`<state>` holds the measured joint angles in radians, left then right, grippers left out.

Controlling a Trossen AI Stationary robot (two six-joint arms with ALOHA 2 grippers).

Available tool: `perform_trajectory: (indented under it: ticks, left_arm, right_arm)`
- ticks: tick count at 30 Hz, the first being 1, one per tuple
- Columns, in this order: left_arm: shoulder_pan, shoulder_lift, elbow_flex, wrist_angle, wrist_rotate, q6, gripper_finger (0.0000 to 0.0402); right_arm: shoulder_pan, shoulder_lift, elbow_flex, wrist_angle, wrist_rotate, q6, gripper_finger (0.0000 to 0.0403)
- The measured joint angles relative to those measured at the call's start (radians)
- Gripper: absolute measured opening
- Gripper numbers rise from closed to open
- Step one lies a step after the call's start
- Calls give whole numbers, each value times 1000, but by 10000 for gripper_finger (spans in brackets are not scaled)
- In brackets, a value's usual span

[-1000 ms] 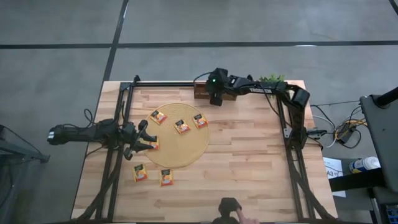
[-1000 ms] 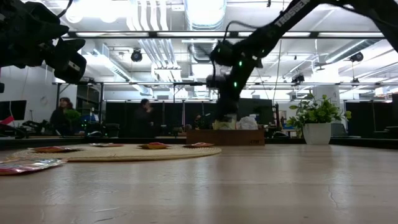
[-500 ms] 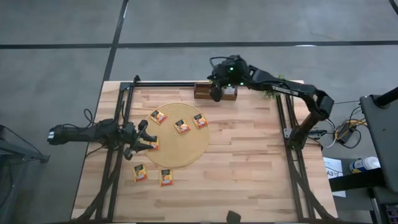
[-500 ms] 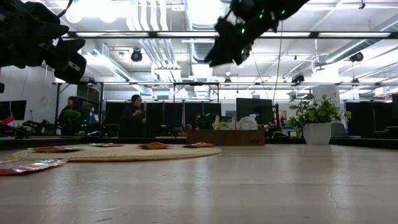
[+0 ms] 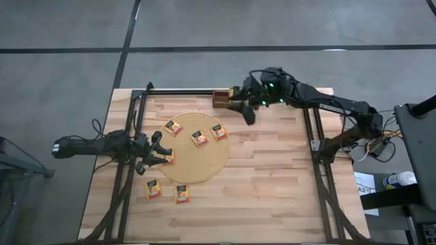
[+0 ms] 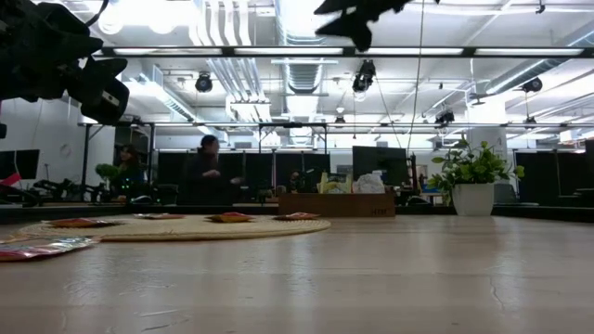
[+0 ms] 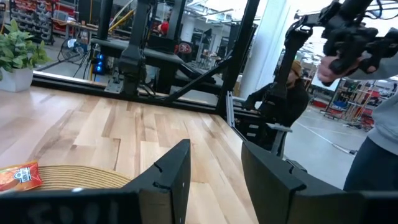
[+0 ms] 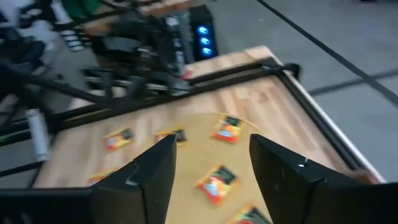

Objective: Pick & Place Tea
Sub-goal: Put the orange tea bag into the left section of the wooden organizer

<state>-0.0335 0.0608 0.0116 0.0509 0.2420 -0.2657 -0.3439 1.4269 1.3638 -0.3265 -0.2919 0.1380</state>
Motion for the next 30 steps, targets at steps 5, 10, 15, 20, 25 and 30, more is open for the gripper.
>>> perform_trajectory:
  ticks: [5, 10, 15, 20, 25, 30]
  left_arm:
    - [1, 0, 0, -2, -55, 43, 138]
    - [1, 0, 0, 13, -182, 77, 138]
    - [1, 0, 0, 83, -192, 31, 138]
    - [1, 0, 0, 207, -192, -117, 138]
    - [1, 0, 0, 306, -192, -343, 138]
    - [1, 0, 0, 397, -192, -488, 138]
  right_arm:
    - [83, -101, -47, 4, 1, 13, 158]
    - [134, -228, -130, 27, 4, 50, 94]
    - [153, -390, -266, 151, 3, 101, 36]
    - [152, -582, -466, 318, 24, 192, 10]
    - [152, -765, -661, 513, 77, 259, 9]
    - [152, -915, -798, 595, 173, 249, 9]
